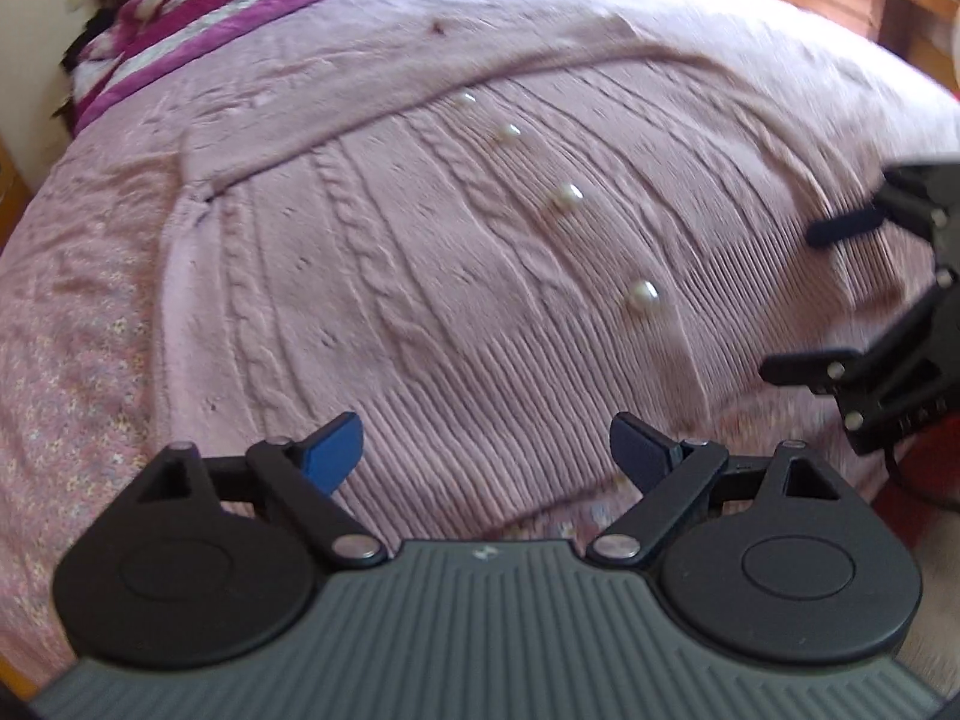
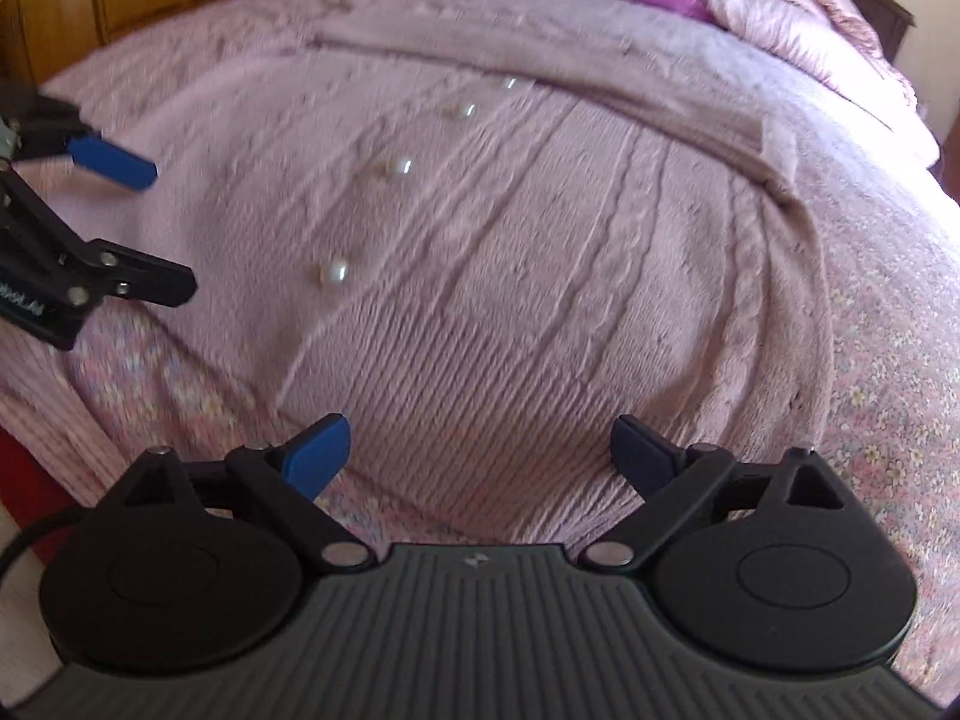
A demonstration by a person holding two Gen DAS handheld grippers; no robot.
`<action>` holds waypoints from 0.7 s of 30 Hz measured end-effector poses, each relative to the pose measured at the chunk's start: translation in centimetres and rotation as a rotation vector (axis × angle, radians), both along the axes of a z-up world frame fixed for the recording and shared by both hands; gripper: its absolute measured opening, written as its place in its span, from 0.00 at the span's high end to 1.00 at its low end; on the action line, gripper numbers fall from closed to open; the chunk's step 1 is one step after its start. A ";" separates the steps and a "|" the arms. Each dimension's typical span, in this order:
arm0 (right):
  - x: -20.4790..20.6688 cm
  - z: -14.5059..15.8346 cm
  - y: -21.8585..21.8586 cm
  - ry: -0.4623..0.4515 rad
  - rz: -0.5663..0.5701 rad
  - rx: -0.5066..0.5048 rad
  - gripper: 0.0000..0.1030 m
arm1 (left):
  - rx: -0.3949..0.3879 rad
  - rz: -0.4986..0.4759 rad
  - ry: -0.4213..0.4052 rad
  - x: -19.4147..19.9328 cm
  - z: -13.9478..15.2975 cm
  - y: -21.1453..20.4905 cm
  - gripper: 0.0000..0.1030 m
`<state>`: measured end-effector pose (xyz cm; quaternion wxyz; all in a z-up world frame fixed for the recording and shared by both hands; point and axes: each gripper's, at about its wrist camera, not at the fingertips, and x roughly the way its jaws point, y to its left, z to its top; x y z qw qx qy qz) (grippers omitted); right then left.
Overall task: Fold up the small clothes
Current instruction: 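Move both grippers open toward the cardigan hem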
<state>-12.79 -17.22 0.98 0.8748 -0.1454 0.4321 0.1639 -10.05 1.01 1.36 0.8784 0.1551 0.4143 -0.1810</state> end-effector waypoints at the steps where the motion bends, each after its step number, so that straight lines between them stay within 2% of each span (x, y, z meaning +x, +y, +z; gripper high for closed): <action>1: 0.0 -0.2 0.3 0.010 0.020 -0.021 0.06 | 0.010 -0.019 0.009 -0.2 -0.2 -0.2 0.12; 5: 0.1 -1.4 1.9 0.019 0.072 -0.130 0.05 | 0.073 -0.087 0.062 -0.5 -1.5 -1.4 0.12; 8: 0.3 -2.2 3.0 -0.005 0.088 -0.204 0.03 | 0.146 -0.108 0.046 -0.7 -2.2 -2.3 0.12; 10: 0.4 -2.3 3.4 -0.033 0.098 -0.226 0.03 | 0.150 -0.102 0.040 -0.6 -2.2 -2.3 0.12; 13: 0.3 -2.0 3.3 -0.089 0.091 -0.219 0.03 | 0.138 -0.083 0.032 -0.4 -2.0 -2.1 0.12; 16: 0.8 -1.1 2.6 -0.154 0.033 -0.207 0.03 | 0.133 -0.056 0.023 -0.1 -1.8 -1.8 0.12; 21: 1.8 0.4 1.3 -0.210 -0.070 -0.111 0.03 | 0.115 -0.043 0.036 0.2 -1.6 -1.8 0.12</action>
